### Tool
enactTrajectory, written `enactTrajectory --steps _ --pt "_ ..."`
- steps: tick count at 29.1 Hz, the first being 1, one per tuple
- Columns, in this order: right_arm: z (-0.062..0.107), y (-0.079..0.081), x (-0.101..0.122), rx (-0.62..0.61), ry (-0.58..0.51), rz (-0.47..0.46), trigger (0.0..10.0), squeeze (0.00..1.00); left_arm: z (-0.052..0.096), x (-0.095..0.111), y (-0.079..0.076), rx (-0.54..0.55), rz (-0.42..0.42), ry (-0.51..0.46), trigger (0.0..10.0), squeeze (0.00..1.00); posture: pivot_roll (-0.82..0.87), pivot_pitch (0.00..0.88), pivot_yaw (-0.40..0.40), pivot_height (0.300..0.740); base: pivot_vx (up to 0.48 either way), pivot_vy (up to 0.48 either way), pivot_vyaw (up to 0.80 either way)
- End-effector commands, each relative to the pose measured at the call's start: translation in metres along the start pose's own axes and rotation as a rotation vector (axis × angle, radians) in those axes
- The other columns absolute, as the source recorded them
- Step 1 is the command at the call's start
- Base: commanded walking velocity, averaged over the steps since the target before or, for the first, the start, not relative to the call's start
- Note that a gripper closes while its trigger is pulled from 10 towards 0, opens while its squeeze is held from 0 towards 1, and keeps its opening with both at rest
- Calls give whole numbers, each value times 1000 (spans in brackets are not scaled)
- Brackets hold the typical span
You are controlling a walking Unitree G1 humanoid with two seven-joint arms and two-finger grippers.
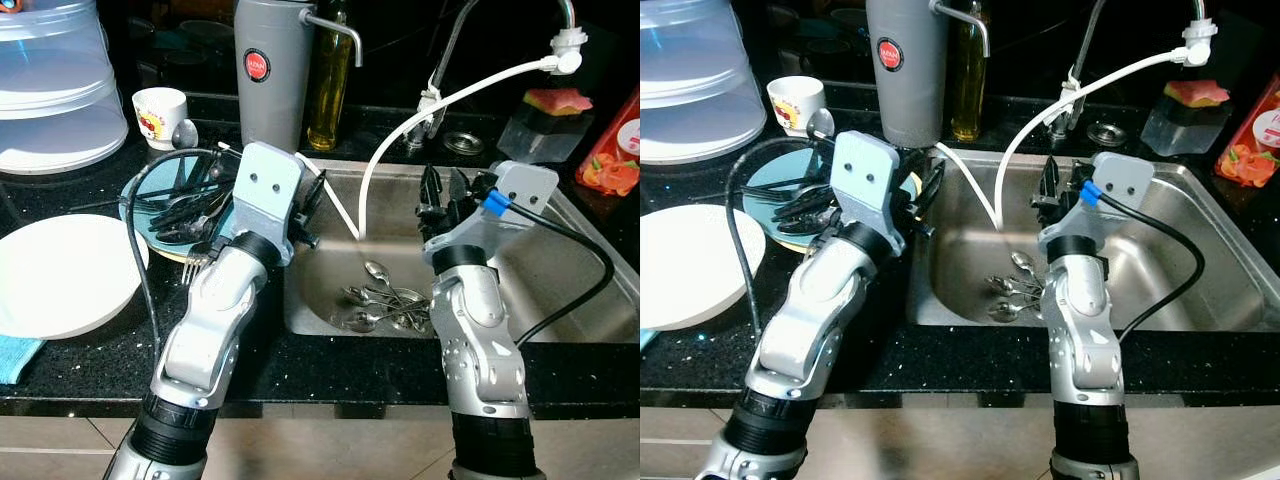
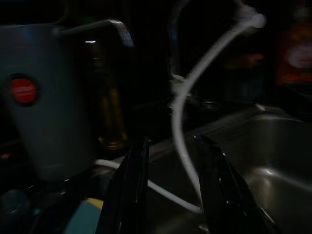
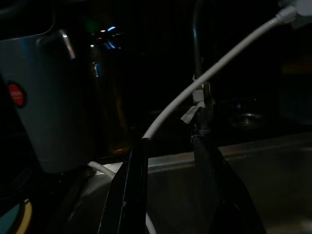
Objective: Kitchen organization
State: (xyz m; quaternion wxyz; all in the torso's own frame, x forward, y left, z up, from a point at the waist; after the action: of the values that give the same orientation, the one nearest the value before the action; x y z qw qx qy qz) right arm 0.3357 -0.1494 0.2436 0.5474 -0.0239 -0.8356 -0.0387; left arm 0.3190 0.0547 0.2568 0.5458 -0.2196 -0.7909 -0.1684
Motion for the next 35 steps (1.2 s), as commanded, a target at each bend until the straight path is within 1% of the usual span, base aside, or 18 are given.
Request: enactTrajectory --steps 1,3,4,5,7,10,13,14,15,18,20,24,26,30,35 --pt "2 -5 -9 4 37 10 10000 0 5 -4 -5 -61 -30 30 10000 0 197 0 -82 740 0 0 0" --pt "3 -4 -9 6 38 12 10000 0 8 -5 -1 -66 -69 47 10000 0 201 0 -87 740 0 0 0" --pt "4 -2 -10 16 39 13 10000 0 12 -9 9 -55 -96 77 10000 0 206 0 -84 740 0 0 0" --pt "4 -2 -10 16 39 13 10000 0 12 -9 9 -55 -96 77 10000 0 206 0 -84 740 0 0 0" --pt "4 0 -11 31 37 24 10000 0 17 -14 15 -61 -128 111 10000 0 208 0 -82 740 0 0 0" --pt "4 2 -11 34 36 24 10000 0 18 -15 21 -66 -160 124 10000 0 204 2 -78 740 0 0 0" --pt "5 0 -11 27 36 20 10000 0 12 -10 20 -55 -139 94 10000 0 201 7 -83 740 0 0 0" --pt "5 0 -11 27 36 20 10000 0 12 -10 20 -55 -139 94 10000 0 201 7 -83 740 0 0 0" --pt "5 -1 -11 25 40 20 10000 0 8 -8 15 -57 -119 78 10000 0 201 7 -83 740 0 0 0" --pt "5 -1 -11 28 39 24 10000 0 6 -8 8 -50 -81 73 10000 0 196 13 -83 740 0 0 0" --pt "5 -2 -11 25 40 23 10000 0 7 -9 7 -44 -65 75 10000 0 197 16 -89 740 0 0 0" --pt "5 1 -11 35 42 20 10000 0 8 -12 15 16 -31 87 10000 0 200 19 -88 740 0 0 0" --pt "5 3 -12 36 45 17 10000 0 7 -10 20 33 -33 81 10000 0 200 19 -88 740 0 0 0" --pt "5 3 -12 37 44 16 10000 0 6 -10 21 40 -34 80 10000 0 200 19 -88 740 0 0 0" --pt "5 3 -12 35 43 17 10000 0 5 -10 18 42 -24 78 10000 0 198 21 -90 740 0 0 0"
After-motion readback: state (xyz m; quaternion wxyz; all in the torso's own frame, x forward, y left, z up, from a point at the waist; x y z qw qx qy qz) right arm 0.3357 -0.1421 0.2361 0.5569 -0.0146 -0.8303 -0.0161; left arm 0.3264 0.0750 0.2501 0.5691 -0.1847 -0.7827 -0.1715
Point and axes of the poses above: a point about 5 cm out from each wrist's last joint towards the gripper, its own z axis pointing back from the gripper into the wrist, its own x axis along the axis of the wrist's last joint, y = z × x, the point moved 3 cm from there along -z, pointing out of the wrist towards the gripper, and after that the axes turned 13 degrees about z, right-handed, at the moved point
